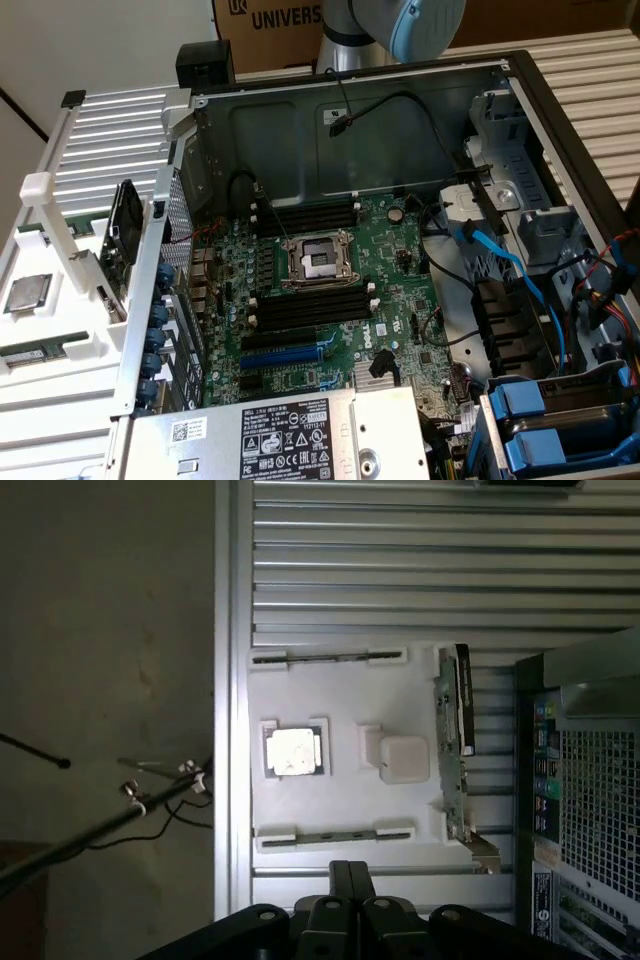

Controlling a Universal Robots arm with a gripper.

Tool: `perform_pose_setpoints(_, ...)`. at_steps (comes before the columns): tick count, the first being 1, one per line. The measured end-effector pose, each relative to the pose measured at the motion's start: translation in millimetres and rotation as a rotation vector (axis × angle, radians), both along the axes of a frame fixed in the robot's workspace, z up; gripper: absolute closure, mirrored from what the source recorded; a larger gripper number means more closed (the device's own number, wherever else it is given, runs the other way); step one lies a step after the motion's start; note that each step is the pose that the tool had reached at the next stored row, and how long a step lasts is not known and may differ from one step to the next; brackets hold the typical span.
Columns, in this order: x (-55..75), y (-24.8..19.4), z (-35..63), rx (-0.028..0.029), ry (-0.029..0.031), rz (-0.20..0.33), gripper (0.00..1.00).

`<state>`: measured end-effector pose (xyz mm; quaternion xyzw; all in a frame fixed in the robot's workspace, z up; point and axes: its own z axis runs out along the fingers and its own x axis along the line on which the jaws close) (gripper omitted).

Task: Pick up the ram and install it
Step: 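Insert the ram into the slot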

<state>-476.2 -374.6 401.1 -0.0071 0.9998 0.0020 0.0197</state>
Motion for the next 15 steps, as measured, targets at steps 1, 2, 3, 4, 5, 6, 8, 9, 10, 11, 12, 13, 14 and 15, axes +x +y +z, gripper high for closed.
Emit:
perform_pose_setpoints(1,0.0,0.0,0.0,0.0000,0.0000,0.018,0.89)
perform_pose_setpoints(2,0.0,0.0,0.0,0.0000,0.0000,0.037,0.89)
perform_pose_setpoints(3,0.0,0.0,0.0,0.0000,0.0000,0.055,0.89)
perform_pose_setpoints(4,0.0,0.0,0.0,0.0000,0.0000,0.073,0.89)
perform_pose_setpoints(5,0.0,0.0,0.0,0.0000,0.0000,0.091,0.89)
perform_pose_setpoints(6,0.0,0.0,0.0,0.0000,0.0000,0.109,0.89)
perform_pose_setpoints(8,0.0,0.0,0.0,0.0000,0.0000,0.145,0.89)
perform_pose_setpoints(9,0.0,0.0,0.0,0.0000,0.0000,0.164,0.89)
perform_pose_setpoints(10,0.0,0.0,0.0,0.0000,0.0000,0.182,0.89)
perform_pose_setpoints(11,0.0,0.0,0.0,0.0000,0.0000,0.201,0.89)
perform_pose_setpoints(12,0.0,0.0,0.0,0.0000,0.0000,0.219,0.89)
perform_pose_setpoints(13,0.0,0.0,0.0,0.0000,0.0000,0.236,0.89)
perform_pose_setpoints(14,0.0,0.0,0.0,0.0000,0.0000,0.254,0.89)
perform_pose_setpoints(15,0.0,-0.1,0.0,0.0000,0.0000,0.272,0.89)
